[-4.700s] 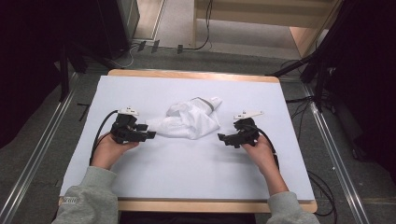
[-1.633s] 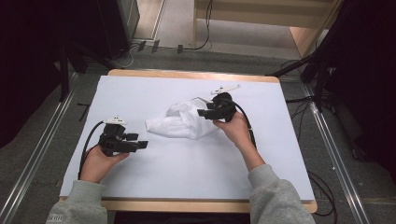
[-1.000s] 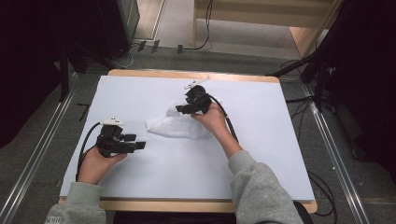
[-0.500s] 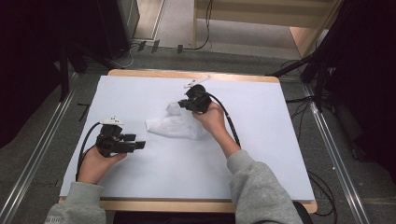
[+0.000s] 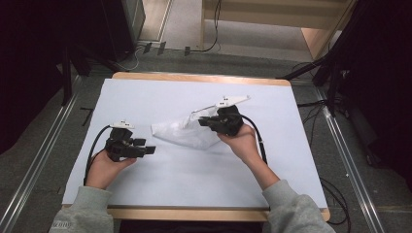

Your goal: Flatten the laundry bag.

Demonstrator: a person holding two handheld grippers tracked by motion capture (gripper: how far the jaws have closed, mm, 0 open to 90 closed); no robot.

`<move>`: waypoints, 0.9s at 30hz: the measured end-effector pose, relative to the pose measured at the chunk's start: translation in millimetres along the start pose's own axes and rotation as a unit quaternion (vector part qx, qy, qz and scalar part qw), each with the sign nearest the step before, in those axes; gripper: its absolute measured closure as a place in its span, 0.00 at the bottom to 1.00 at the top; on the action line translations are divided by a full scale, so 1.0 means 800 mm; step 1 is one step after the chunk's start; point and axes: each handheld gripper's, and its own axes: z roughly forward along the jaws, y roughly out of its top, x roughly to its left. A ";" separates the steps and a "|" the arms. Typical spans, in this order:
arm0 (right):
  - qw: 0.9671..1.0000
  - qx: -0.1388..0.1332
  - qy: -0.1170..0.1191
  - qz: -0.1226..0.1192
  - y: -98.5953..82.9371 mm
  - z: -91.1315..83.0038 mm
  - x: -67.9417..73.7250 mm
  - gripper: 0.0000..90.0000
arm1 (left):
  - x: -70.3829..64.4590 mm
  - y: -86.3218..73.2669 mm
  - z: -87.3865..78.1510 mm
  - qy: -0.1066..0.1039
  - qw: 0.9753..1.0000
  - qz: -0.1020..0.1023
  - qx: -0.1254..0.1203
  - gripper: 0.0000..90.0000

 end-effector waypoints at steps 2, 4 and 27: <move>1.000 0.005 -0.002 0.000 -0.011 -0.007 0.004 0.99 | -0.001 0.002 0.002 -0.003 1.000 0.002 0.003 0.45; 1.000 0.008 -0.003 0.002 -0.022 -0.013 0.006 0.99 | -0.001 0.005 0.005 -0.005 1.000 0.004 0.002 0.45; 0.994 0.096 -0.024 0.053 -0.121 -0.044 0.005 0.93 | 0.002 0.035 0.029 -0.022 0.999 0.025 0.010 0.45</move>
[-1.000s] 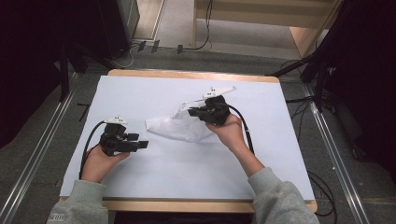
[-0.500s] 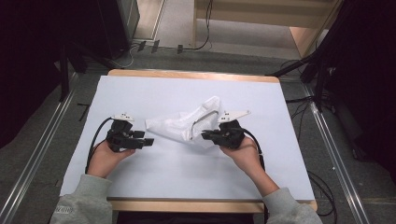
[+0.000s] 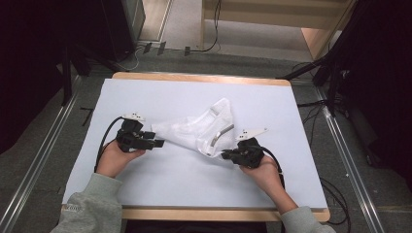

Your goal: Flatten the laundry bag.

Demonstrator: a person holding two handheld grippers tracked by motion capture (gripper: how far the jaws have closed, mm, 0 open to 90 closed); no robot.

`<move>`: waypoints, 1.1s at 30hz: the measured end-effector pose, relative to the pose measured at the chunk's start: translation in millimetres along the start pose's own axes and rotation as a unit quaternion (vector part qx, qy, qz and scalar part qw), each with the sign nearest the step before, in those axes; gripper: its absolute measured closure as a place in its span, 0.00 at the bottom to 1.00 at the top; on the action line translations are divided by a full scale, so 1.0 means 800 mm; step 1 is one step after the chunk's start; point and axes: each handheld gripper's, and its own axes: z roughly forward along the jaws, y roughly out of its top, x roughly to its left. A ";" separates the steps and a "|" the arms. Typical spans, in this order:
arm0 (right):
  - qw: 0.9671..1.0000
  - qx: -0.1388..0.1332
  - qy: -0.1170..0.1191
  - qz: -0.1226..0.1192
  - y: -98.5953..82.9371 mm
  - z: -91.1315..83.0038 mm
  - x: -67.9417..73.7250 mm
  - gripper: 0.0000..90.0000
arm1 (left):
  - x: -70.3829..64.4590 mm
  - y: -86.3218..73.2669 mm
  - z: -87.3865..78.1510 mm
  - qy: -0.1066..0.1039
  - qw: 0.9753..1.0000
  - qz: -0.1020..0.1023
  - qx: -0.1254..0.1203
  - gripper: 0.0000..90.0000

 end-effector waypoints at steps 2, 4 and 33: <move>1.000 -0.005 -0.003 0.000 -0.002 -0.003 0.000 0.90 | 0.001 0.002 0.002 -0.002 1.000 0.003 0.003 0.45; 1.000 -0.014 -0.006 -0.002 -0.002 -0.010 0.001 0.84 | 0.001 0.004 0.003 -0.004 1.000 0.003 0.002 0.45; 0.995 -0.048 -0.087 0.020 0.068 -0.029 -0.059 0.59 | -0.001 0.003 0.001 -0.005 1.000 0.005 -0.002 0.45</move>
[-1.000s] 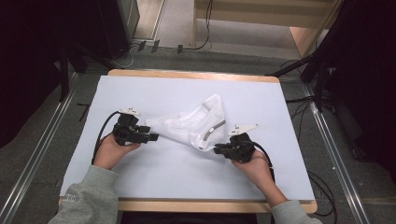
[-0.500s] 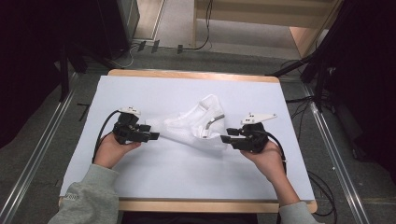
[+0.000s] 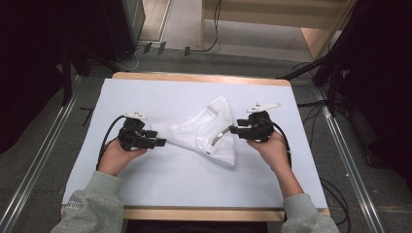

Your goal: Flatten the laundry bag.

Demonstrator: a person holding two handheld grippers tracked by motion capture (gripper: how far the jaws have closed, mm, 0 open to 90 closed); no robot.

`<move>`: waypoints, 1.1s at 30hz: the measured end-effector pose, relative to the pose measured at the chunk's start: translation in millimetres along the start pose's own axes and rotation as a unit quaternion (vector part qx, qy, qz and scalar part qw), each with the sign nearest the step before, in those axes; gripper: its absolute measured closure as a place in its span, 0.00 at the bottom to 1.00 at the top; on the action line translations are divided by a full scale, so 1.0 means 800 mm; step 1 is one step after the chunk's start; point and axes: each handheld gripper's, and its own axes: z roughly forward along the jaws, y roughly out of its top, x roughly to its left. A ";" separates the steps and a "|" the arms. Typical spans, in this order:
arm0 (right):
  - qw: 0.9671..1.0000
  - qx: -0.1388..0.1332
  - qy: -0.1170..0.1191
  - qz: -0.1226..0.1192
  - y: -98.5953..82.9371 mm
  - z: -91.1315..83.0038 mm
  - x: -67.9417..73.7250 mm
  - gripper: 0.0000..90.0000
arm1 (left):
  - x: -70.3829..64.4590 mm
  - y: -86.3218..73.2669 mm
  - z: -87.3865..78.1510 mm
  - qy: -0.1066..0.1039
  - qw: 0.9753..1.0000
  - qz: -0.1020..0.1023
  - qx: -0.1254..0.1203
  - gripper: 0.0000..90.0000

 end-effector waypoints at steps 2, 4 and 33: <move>1.000 0.004 -0.005 0.006 0.004 0.013 -0.006 0.59 | 0.000 -0.002 -0.001 -0.001 1.000 -0.002 -0.003 0.45; 1.000 0.010 -0.011 0.012 0.007 0.025 -0.013 0.57 | 0.001 -0.003 -0.003 0.000 1.000 -0.002 -0.004 0.45; 0.999 0.037 -0.009 0.033 0.030 0.094 -0.033 0.97 | 0.009 -0.037 -0.034 0.031 0.999 -0.035 -0.012 0.45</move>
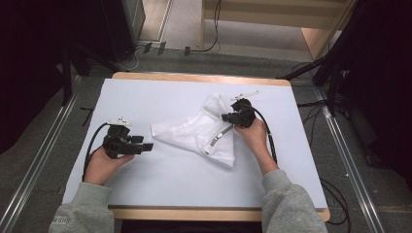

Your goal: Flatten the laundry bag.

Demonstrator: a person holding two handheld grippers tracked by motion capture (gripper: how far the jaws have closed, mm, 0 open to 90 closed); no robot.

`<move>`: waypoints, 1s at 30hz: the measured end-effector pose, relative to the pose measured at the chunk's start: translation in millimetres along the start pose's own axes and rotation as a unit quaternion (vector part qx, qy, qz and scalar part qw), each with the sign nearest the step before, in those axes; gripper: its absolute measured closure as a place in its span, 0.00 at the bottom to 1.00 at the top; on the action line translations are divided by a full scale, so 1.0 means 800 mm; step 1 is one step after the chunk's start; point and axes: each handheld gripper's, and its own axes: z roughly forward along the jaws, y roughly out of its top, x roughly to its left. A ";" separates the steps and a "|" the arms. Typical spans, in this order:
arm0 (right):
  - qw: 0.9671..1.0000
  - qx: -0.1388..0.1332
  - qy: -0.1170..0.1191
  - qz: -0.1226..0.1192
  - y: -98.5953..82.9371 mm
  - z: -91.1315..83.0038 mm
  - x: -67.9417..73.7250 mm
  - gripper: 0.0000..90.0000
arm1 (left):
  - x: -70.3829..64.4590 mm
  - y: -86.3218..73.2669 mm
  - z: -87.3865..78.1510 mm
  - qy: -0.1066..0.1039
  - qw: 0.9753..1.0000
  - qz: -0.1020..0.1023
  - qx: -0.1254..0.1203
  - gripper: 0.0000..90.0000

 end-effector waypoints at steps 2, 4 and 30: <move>1.000 -0.014 0.014 -0.005 0.003 -0.013 0.007 0.97 | 0.000 0.000 0.000 0.000 1.000 0.001 -0.001 0.45; 0.999 -0.028 0.029 -0.013 0.006 -0.026 0.017 0.97 | 0.001 0.000 -0.001 -0.001 1.000 0.000 -0.003 0.45; 0.977 -0.026 0.183 -0.107 -0.048 -0.073 0.158 0.94 | 0.008 0.007 0.000 0.003 1.000 -0.006 -0.009 0.45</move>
